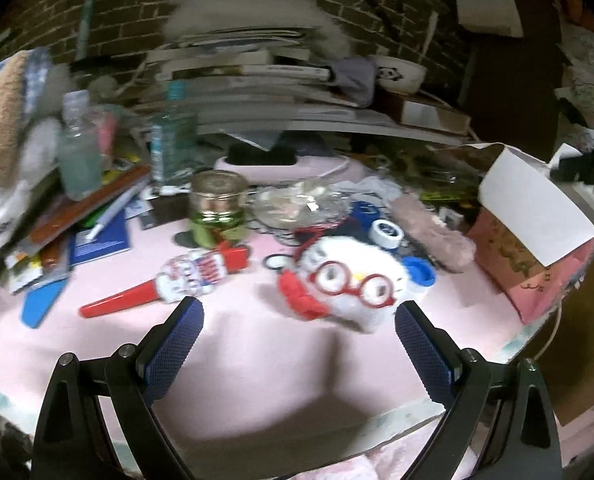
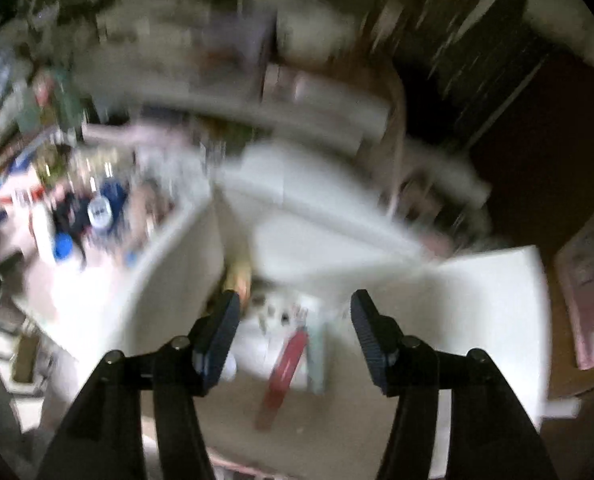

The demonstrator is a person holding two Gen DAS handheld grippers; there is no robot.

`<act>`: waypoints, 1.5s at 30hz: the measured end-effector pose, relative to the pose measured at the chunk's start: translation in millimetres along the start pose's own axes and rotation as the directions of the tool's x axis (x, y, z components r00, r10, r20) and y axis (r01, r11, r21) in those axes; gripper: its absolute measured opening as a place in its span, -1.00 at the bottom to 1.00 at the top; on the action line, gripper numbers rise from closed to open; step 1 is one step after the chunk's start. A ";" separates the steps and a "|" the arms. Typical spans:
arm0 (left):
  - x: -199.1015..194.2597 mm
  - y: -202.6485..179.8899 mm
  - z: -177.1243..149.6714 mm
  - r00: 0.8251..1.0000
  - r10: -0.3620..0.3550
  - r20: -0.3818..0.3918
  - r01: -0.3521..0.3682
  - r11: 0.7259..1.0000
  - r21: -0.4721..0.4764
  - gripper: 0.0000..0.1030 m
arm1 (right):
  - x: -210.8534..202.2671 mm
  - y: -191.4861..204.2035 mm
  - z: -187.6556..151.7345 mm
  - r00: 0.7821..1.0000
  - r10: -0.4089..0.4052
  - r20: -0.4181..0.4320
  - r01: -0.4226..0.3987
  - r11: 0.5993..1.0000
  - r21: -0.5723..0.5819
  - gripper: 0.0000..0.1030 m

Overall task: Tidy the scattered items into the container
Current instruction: 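Withdraw the right gripper and lower the left gripper onto the white plush, then grasp the white plush with red glasses using the left gripper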

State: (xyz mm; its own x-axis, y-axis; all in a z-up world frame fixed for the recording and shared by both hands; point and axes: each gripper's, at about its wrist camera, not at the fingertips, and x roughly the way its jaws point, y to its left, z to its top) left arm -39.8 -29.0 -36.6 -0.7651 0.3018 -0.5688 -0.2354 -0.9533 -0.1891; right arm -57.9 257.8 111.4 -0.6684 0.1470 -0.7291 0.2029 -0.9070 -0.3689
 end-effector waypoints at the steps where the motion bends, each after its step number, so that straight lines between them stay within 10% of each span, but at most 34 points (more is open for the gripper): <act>1: 3.3 -4.1 0.3 1.000 -0.002 -0.001 0.002 1.000 0.010 0.86 | -10.1 5.1 1.3 0.999 -0.002 0.053 0.002 1.000 0.001 0.35; 7: 22.5 -18.8 5.6 1.000 0.021 0.009 -0.021 0.998 0.066 0.86 | -55.9 48.8 -6.8 0.947 0.154 0.280 -0.155 0.988 -0.021 0.49; 13: 33.9 -17.6 9.0 1.000 -0.011 0.015 0.010 0.999 0.052 0.86 | -48.7 111.9 -27.9 0.882 0.373 0.286 -0.370 0.926 -0.067 0.49; 24: 42.4 -12.9 9.4 1.000 -0.019 -0.023 0.020 0.999 0.037 0.27 | 12.3 171.3 -66.8 0.911 0.282 0.301 -0.297 0.955 0.004 0.49; 45: 10.0 -12.8 26.7 0.998 -0.054 0.019 0.053 0.998 0.037 0.07 | 70.1 162.0 -78.5 0.936 0.291 0.200 -0.331 0.920 0.211 0.49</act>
State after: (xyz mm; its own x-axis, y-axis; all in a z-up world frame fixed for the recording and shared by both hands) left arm -60.4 -14.0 -18.5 -0.7624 0.3523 -0.5428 -0.2975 -0.9357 -0.1895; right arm -15.7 152.1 -44.7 -0.7091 -0.2055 -0.6745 0.2575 -0.9660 0.0237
